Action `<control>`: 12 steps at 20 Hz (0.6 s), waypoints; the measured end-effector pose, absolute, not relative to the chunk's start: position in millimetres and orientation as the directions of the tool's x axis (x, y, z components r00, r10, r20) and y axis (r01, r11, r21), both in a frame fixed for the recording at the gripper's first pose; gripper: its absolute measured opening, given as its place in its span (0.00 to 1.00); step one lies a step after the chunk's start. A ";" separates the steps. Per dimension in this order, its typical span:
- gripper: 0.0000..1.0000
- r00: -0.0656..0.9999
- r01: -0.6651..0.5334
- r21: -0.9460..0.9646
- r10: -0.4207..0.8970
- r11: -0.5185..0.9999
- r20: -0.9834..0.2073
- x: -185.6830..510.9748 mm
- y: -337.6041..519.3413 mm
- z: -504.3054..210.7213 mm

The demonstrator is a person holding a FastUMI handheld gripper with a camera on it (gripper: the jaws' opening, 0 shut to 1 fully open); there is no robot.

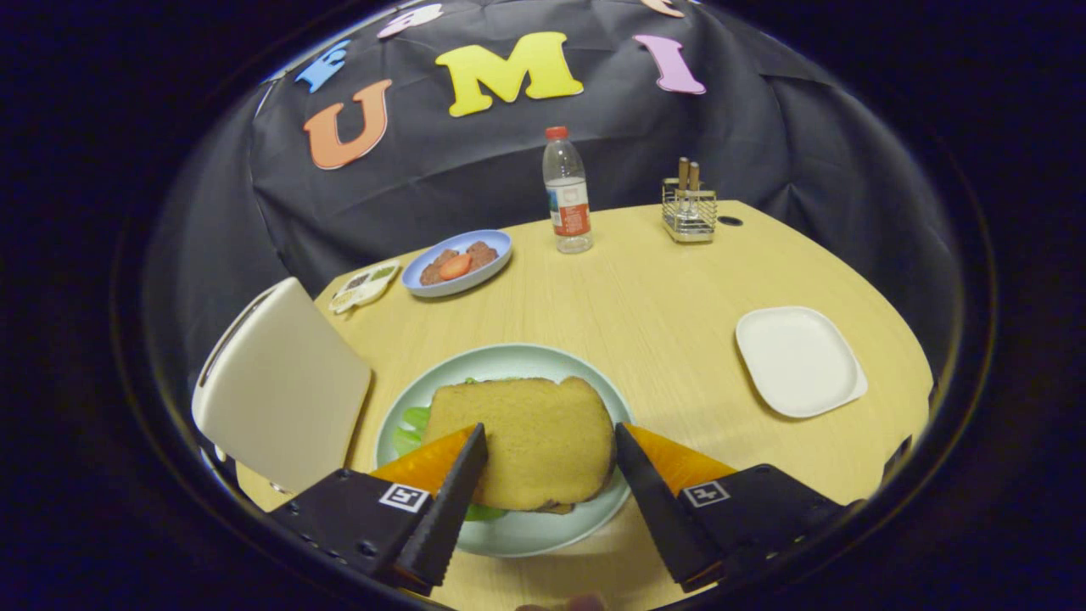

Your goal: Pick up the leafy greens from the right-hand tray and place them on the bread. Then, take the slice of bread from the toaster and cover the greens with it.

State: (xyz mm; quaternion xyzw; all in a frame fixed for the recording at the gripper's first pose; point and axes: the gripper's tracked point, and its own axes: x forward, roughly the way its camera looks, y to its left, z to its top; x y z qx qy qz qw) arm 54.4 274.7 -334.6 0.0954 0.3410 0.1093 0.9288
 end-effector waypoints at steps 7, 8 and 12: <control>0.97 0.797 -0.243 0.171 0.297 0.955 -0.526 62.2 259.5 -295.8; 0.97 0.808 -0.265 0.162 0.310 0.951 -0.500 62.4 257.7 -282.8; 0.97 0.858 -0.319 0.134 0.346 0.938 -0.380 63.8 241.6 -214.6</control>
